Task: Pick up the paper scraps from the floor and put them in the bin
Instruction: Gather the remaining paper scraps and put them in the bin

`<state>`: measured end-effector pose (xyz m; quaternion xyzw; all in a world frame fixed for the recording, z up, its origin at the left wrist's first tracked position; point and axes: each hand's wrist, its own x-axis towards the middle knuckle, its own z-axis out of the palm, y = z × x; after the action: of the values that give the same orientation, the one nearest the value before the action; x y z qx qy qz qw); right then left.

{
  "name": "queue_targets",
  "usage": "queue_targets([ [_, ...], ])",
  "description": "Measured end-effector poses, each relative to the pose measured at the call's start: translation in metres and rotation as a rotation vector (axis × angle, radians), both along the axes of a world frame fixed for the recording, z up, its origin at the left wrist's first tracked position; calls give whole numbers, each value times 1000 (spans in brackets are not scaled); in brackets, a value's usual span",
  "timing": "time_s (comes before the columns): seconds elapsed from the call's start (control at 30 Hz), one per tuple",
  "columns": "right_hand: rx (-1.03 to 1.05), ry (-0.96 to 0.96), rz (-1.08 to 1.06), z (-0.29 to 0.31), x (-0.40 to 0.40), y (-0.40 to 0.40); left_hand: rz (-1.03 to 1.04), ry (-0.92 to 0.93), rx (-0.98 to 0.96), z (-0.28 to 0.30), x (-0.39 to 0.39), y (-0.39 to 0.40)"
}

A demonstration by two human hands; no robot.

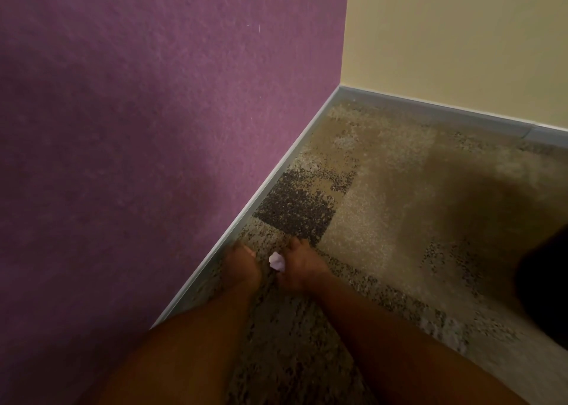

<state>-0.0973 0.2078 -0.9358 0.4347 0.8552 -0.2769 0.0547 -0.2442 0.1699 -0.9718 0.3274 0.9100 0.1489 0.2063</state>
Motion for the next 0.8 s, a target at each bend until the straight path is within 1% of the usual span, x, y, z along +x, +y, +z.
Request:
queue_targets([
  [0.13, 29, -20, -34, -5, -5, -1, 39, -140, 5, 8, 0, 0],
  [0.27, 49, 14, -74, -5, -7, -3, 227, -252, 111, 11, 1, 1],
  [0.33, 55, 41, -74, -2, -7, -4, 266, -289, 122, 11, 0, 3],
  [0.43, 0, 119, -148, -3, -6, -4, 328, -324, 136, 10, -1, 7],
  [0.6, -71, 177, -262, -5, -4, -2, 333, -319, 120, 16, 5, 10],
  [0.73, -135, 104, -163, -8, -3, 2, 315, -298, 134, 21, 14, 14],
  [0.8, -152, 83, -74, -3, 1, 2, 293, -303, 140, 23, 20, 16],
])
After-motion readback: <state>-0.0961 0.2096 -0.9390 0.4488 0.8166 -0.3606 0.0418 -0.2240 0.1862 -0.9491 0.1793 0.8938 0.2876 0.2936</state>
